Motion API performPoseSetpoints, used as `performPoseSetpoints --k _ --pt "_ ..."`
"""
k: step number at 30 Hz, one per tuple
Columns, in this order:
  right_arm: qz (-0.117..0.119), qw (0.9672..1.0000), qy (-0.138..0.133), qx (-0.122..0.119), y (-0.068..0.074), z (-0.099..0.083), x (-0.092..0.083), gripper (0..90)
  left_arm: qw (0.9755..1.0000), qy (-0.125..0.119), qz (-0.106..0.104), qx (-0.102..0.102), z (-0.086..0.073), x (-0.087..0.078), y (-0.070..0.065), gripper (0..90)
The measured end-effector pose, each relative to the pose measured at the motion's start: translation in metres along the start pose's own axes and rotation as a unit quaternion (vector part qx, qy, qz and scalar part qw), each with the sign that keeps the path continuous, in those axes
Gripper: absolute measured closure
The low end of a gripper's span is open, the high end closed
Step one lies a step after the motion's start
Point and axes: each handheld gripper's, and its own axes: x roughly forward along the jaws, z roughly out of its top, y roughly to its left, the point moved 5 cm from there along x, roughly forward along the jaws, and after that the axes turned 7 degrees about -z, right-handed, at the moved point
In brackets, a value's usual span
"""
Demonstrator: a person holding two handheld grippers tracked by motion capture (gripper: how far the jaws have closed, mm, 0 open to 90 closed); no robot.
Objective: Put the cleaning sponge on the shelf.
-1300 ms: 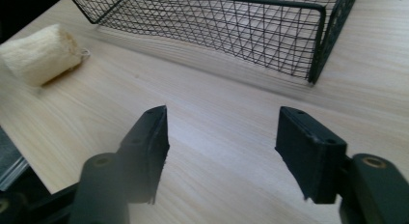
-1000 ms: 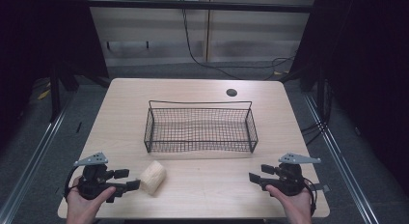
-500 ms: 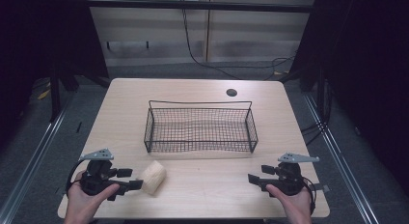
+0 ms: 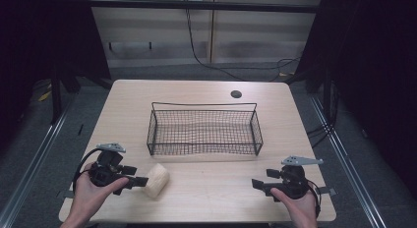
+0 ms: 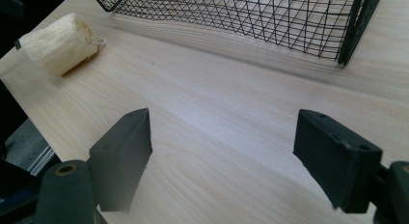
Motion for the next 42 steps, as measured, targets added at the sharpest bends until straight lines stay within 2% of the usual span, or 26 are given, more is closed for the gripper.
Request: performPoseSetpoints --k 4,5,6,7,11,12,15,19,20,23,25,27,29,38,40,42 --pt "0.001 1.0 0.004 -0.001 0.0 0.0 0.001 20.7 0.9999 0.013 0.007 0.001 0.006 0.0 -0.001 30.3" --pt "0.001 1.0 0.006 0.0 0.0 0.0 0.001 20.7 0.9996 0.026 0.012 0.003 0.008 0.001 0.001 30.1" --pt "0.001 1.0 0.007 0.0 0.0 0.0 0.001 20.7 0.9996 0.026 0.012 0.003 0.008 0.001 0.001 30.0" --pt "0.0 1.0 0.008 -0.001 0.0 -0.001 0.001 20.7 0.9992 0.036 0.014 0.002 0.01 0.002 0.001 29.8" --pt "0.001 1.0 0.007 -0.002 0.001 -0.001 0.002 20.6 0.9988 0.044 0.022 0.001 0.013 0.003 0.001 27.9" --pt "0.002 1.0 0.01 -0.001 0.001 -0.001 0.002 20.4 0.9981 0.057 0.024 -0.001 0.014 0.003 0.001 28.1" --pt "0.003 0.9999 0.012 0.001 0.0 -0.001 0.002 19.8 0.997 0.071 0.031 -0.001 0.017 0.005 0.0 28.0" --pt "0.004 0.9999 0.014 -0.001 0.001 -0.001 0.003 19.5 0.997 0.07 0.031 0.0 0.024 0.007 -0.002 27.9" --pt "0.003 0.9999 0.015 -0.001 0.001 -0.001 0.003 19.5 0.9965 0.078 0.031 -0.001 0.025 0.007 -0.002 27.9" --pt "0.003 0.9999 0.015 -0.001 0.001 -0.002 0.003 19.4 0.9958 0.082 0.04 -0.001 0.028 0.008 -0.002 27.7" --pt "0.003 0.9999 0.013 0.001 0.001 -0.001 0.002 19.4 0.9949 0.091 0.044 -0.003 0.033 0.011 -0.004 26.7" --pt "0.004 0.9999 0.014 0.001 0.001 -0.001 0.003 19.4 0.9927 0.109 0.051 0.003 0.035 0.013 -0.004 26.7" --pt "0.006 0.9999 0.015 0.0 0.001 -0.001 0.003 19.4 0.992 0.112 0.058 -0.003 0.037 0.016 -0.004 24.8" --pt "0.007 0.9998 0.02 0.002 0.001 -0.002 0.004 19.4 0.9884 0.142 0.052 -0.014 0.044 0.024 -0.004 21.8" --pt "0.007 0.9998 0.021 0.001 0.001 -0.002 0.005 19.4 0.9862 0.157 0.051 -0.015 0.044 0.026 -0.003 19.5" --pt "0.008 0.9997 0.022 0.0 0.001 -0.002 0.005 19.4 0.9854 0.16 0.056 -0.015 0.045 0.028 -0.002 19.9"
